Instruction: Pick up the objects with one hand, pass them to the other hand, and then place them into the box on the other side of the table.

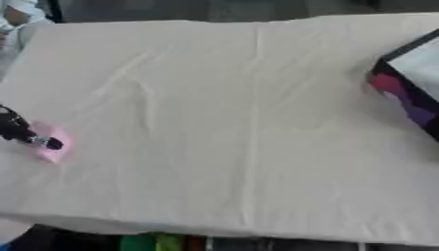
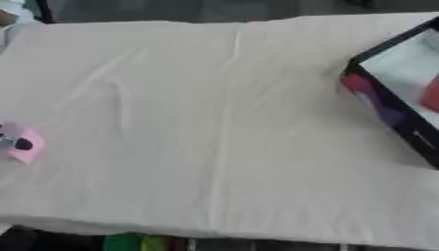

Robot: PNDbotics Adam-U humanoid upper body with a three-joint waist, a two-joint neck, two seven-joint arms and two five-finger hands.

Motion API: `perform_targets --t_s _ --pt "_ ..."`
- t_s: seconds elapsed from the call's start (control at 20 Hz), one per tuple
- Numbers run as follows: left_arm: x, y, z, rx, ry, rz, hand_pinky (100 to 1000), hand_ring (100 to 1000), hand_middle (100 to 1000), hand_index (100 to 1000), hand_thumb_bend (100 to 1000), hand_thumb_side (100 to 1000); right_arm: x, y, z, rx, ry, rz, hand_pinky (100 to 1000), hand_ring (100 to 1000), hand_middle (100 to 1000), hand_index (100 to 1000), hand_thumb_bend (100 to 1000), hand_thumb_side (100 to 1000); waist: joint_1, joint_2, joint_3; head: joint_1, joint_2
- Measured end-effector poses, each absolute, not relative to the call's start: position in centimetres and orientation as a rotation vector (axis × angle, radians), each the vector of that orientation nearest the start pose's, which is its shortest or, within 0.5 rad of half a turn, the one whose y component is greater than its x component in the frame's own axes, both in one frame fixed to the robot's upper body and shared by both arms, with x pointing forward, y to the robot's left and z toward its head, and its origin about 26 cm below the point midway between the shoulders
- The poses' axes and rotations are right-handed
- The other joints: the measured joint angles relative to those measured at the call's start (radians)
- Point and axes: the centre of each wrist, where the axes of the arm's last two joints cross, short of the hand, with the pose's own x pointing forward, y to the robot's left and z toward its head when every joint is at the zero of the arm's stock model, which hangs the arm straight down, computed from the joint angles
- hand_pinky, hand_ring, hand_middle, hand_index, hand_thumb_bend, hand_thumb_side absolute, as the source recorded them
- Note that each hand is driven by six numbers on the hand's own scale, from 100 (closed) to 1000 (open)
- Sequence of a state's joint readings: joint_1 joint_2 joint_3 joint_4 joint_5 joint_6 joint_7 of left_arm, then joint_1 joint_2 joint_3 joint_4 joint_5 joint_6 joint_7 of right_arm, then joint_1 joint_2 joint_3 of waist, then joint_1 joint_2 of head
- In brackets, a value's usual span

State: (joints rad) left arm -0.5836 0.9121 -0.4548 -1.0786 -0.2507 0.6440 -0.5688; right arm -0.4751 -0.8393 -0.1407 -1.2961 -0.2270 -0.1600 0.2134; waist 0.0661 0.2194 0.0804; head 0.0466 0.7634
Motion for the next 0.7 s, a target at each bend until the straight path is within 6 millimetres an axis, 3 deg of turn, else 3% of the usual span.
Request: perform_targets --t_s 0.5,0.7 --pt "38.9 42.5 12.3 0.659 -0.457 -0.862 800 821 724 689 840 316 35.8 -46.7 21.8 -0.476 -1.908 0.497 1000 1000 1000 1000 100 450 0.004 0.001 -0.004 0.005 0.000" --pt "39.2 42.2 11.9 0.665 -0.449 -0.871 796 816 719 689 832 336 35.7 -46.8 21.7 -0.477 -1.900 0.497 1000 1000 1000 1000 100 459 0.004 0.001 -0.005 0.005 0.000"
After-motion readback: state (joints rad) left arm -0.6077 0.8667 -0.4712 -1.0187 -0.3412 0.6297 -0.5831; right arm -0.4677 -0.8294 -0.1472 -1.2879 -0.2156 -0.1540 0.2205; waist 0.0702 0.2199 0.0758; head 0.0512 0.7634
